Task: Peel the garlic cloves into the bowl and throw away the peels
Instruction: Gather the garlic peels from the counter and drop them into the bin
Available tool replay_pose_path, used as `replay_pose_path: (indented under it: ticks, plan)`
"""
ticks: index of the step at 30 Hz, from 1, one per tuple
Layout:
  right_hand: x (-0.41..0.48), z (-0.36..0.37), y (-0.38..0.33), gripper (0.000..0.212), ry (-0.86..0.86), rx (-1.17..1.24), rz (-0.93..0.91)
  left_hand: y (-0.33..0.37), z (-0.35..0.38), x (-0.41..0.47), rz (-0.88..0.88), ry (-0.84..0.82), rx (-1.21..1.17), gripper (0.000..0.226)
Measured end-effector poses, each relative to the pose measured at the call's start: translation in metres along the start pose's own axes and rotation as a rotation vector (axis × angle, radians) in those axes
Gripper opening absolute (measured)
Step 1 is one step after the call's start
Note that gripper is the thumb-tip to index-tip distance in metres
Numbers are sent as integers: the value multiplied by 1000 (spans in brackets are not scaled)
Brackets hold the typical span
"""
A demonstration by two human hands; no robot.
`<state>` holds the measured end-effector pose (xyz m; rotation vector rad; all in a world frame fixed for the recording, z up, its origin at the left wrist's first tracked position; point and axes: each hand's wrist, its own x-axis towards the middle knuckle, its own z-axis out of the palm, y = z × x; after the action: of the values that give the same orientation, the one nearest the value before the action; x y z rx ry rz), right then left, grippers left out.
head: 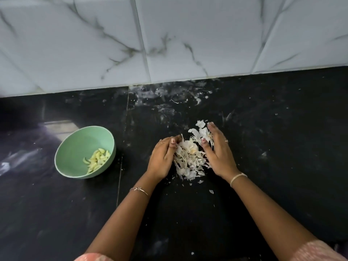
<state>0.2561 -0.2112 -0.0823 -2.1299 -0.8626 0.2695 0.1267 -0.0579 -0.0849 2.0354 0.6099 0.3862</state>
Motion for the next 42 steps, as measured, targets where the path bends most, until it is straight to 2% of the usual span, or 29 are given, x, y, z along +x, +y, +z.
replay_pose_path:
  ticks: [3,4,7,8,10,13,15,16,19,22,24,27,29,34,38,42]
  plan:
    - [27,-6,5,65,10,22,-15,8,-6,-2,-40,-48,-34,60]
    - [36,-9,7,61,-20,10,-15,11,-8,-5,-28,-72,13,69]
    - [56,-13,7,54,-196,-4,-61,15,-6,-21,53,-206,286,118]
    - [58,-12,6,50,-253,-13,-91,14,-3,-26,81,-238,383,129]
    - [56,-7,4,45,-337,-32,-171,9,5,-31,131,-231,520,138]
    - [41,3,2,53,-410,6,-248,4,11,-26,133,-201,580,134]
    - [31,6,2,55,-431,63,-242,7,9,-20,162,-180,552,122]
    - [27,6,1,53,-432,95,-230,8,7,-19,165,-157,465,109]
    - [17,2,-5,50,-445,119,-245,8,1,-17,68,-11,-25,68]
    - [7,0,-15,69,-489,-80,-322,5,-3,-18,19,137,-282,67]
    - [0,4,-21,84,-477,-277,-410,5,-3,-18,-8,184,-342,64]
    - [-8,17,-27,89,-447,-455,-459,4,-1,-19,-31,218,-391,62]
    - [-10,25,-30,81,-412,-497,-446,4,0,-20,-36,228,-404,64]
    - [-12,35,-30,41,-230,-488,-573,7,0,-20,-42,237,-439,62]
    - [-7,39,-32,27,-165,-506,-632,8,-2,-19,-44,259,-487,65]
    - [2,42,-39,19,-169,-497,-637,8,-2,-19,-54,270,-494,64]
